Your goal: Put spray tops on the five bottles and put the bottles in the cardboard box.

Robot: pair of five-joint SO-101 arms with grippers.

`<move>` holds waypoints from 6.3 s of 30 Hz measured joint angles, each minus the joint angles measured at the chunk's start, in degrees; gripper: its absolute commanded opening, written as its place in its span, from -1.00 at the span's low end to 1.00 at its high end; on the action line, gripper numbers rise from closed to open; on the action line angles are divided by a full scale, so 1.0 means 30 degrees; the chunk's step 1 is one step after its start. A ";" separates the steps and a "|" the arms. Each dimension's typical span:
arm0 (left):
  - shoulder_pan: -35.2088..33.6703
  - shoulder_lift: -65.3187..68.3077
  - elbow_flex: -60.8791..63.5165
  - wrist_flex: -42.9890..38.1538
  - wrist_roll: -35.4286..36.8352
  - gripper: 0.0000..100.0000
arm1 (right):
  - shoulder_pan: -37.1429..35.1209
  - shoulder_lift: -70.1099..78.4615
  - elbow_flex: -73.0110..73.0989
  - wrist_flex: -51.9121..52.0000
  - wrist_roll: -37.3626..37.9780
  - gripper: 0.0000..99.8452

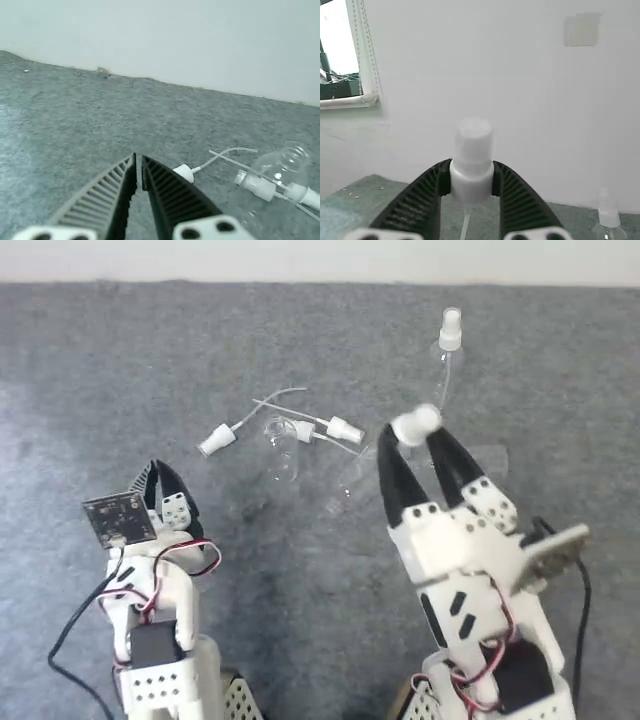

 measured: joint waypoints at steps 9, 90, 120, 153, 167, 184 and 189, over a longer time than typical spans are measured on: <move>0.0000 0.0000 0.0000 0.0000 -0.0293 -0.98 | -0.0586 0.7092 -0.3136 -0.3546 0.0000 -0.99; 0.0000 -0.0029 0.0000 0.0000 -0.0352 -0.98 | -0.3575 2.6901 -0.3399 -1.6527 0.1846 -0.99; 0.0000 -0.0029 0.0000 0.0000 -0.0352 -0.98 | -0.3985 2.8894 -0.3575 -1.7143 0.3634 -0.45; 0.0000 -0.0029 0.0000 0.0000 -0.0352 -0.98 | -0.5216 2.9158 -0.4835 -1.2278 0.3692 -0.42; 0.0000 -0.0029 0.0000 0.0000 -0.0352 -0.98 | -0.5216 3.0242 -0.5802 -1.2278 0.3692 -0.43; 0.0000 -0.0029 0.0000 0.0000 -0.0352 -0.98 | -0.5216 3.0242 -0.5832 -1.2278 0.3106 -0.73; 0.0000 -0.0029 0.0000 0.0000 -0.0352 -0.98 | -0.5216 3.0242 -0.5832 -1.2278 0.3106 -0.73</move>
